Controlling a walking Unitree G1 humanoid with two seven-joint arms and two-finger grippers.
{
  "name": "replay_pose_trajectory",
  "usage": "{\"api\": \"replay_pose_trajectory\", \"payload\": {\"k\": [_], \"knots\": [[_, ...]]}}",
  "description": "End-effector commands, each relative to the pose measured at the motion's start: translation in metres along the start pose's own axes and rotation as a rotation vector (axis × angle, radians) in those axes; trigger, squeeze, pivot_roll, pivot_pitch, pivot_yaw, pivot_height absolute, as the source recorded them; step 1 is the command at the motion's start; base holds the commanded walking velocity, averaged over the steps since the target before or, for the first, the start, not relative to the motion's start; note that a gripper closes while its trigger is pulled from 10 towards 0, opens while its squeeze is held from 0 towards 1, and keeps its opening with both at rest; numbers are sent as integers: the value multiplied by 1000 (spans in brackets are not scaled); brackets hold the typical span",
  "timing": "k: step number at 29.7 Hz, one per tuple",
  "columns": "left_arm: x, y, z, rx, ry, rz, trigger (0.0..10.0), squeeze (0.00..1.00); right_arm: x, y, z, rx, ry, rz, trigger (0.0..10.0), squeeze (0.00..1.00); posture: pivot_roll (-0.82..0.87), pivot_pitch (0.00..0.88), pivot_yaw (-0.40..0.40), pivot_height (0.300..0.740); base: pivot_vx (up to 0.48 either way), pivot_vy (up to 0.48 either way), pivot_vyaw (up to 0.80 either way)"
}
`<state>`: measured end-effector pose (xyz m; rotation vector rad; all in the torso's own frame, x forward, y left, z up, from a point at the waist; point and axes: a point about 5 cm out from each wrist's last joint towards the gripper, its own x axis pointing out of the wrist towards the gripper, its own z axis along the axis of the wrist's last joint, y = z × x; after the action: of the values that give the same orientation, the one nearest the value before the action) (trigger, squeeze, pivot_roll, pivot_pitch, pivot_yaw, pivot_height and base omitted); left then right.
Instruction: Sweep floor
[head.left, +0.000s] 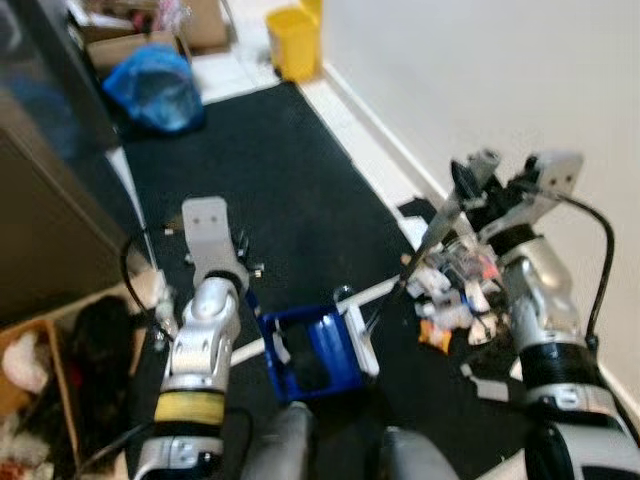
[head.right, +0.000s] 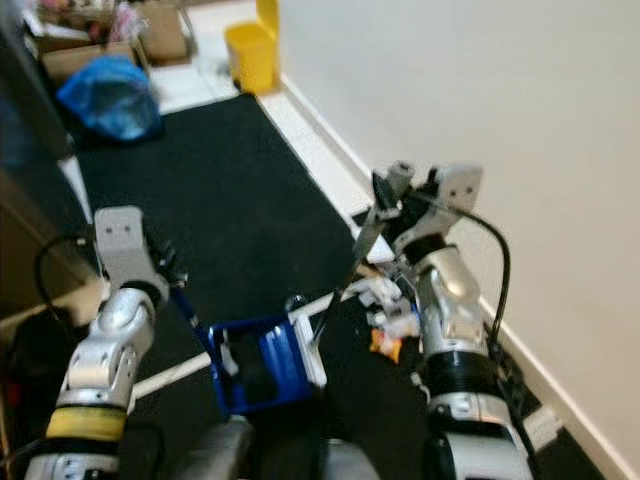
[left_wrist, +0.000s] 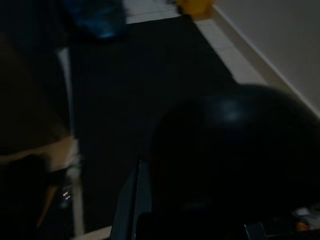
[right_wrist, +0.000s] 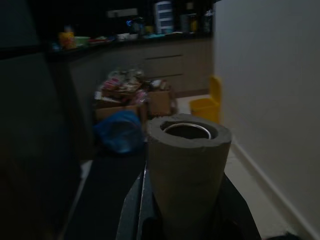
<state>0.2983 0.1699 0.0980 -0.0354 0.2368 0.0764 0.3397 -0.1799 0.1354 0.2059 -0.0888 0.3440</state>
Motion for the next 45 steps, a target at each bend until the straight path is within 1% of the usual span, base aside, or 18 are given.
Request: {"api": "replay_pose_trajectory", "payload": {"k": [1, 45], "knots": [[0, -3, 9, 3, -41, -9, 10000, 0, -1, -2, 3, -5, -12, -6, 10000, 0, 0, 57, -44, 740, 0, 0, 756], [-1, -1, 7, 4, -29, 2, 10000, 0, -1, 2, 2, 16, -14, 14, 10000, 0, 3, 66, -48, 740, 0, 0, 755]]}}
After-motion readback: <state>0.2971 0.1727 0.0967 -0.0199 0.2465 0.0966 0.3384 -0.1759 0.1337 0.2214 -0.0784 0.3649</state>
